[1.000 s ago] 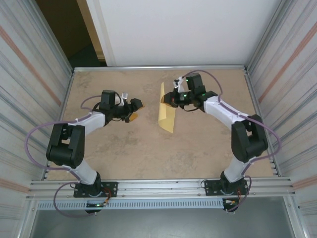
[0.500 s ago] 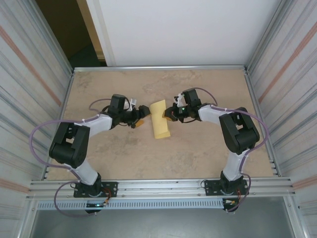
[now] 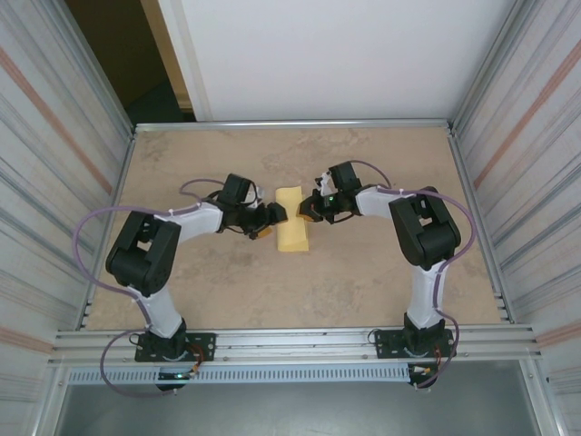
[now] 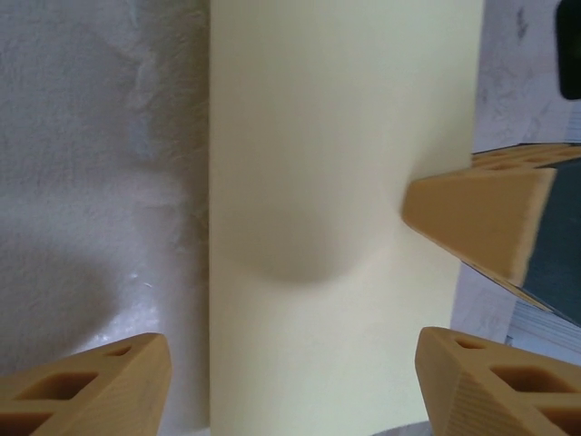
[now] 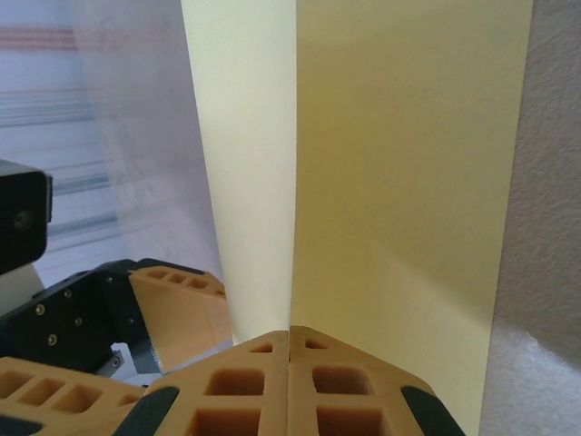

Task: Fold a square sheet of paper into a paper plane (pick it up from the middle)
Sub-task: First fold in half a square sheet of paper at the center of the table.

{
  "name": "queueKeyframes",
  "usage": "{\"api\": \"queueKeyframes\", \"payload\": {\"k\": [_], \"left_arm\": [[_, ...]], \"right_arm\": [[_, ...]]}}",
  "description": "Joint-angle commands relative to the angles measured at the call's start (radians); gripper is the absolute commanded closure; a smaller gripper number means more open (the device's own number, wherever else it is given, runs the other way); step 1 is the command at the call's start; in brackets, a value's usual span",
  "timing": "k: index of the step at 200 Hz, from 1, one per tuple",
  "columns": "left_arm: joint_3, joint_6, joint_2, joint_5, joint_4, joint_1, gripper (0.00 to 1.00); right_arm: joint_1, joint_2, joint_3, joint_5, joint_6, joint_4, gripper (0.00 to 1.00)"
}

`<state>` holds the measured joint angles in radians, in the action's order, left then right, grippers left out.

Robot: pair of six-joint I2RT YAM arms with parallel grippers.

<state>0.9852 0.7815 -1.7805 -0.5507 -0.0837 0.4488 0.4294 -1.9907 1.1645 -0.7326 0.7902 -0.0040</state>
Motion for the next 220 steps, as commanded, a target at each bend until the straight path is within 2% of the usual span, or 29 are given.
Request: {"api": "queueKeyframes", "payload": {"k": [1, 110, 126, 143, 157, 173, 220], "left_arm": [[0.058, -0.041, -0.027, 0.031, -0.059, 0.016, 0.30], [0.230, -0.114, -0.157, 0.164, -0.231, 0.050, 0.49], [0.240, -0.120, -0.173, 0.191, -0.261, 0.054, 0.53], [0.245, -0.122, -0.188, 0.228, -0.301, 0.057, 0.57], [0.244, -0.124, -0.199, 0.250, -0.317, 0.057, 0.59], [0.245, -0.127, -0.214, 0.256, -0.328, 0.057, 0.60], [0.279, -0.147, -0.279, 0.285, -0.392, 0.075, 0.59]], "right_arm": [[0.010, -0.023, 0.030, -0.013, -0.037, -0.034, 1.00], [0.005, -0.033, 0.020, -0.010, -0.021, -0.025, 0.96], [0.003, -0.029, 0.017, 0.000, -0.016, -0.032, 0.88], [-0.003, 0.008, 0.014, 0.070, -0.027, -0.079, 0.72], [-0.011, 0.052, 0.002, 0.121, -0.029, -0.109, 0.63], [-0.027, 0.112, -0.023, 0.173, -0.032, -0.121, 0.60], [-0.069, 0.216, -0.091, 0.260, -0.025, -0.152, 0.58]]}}
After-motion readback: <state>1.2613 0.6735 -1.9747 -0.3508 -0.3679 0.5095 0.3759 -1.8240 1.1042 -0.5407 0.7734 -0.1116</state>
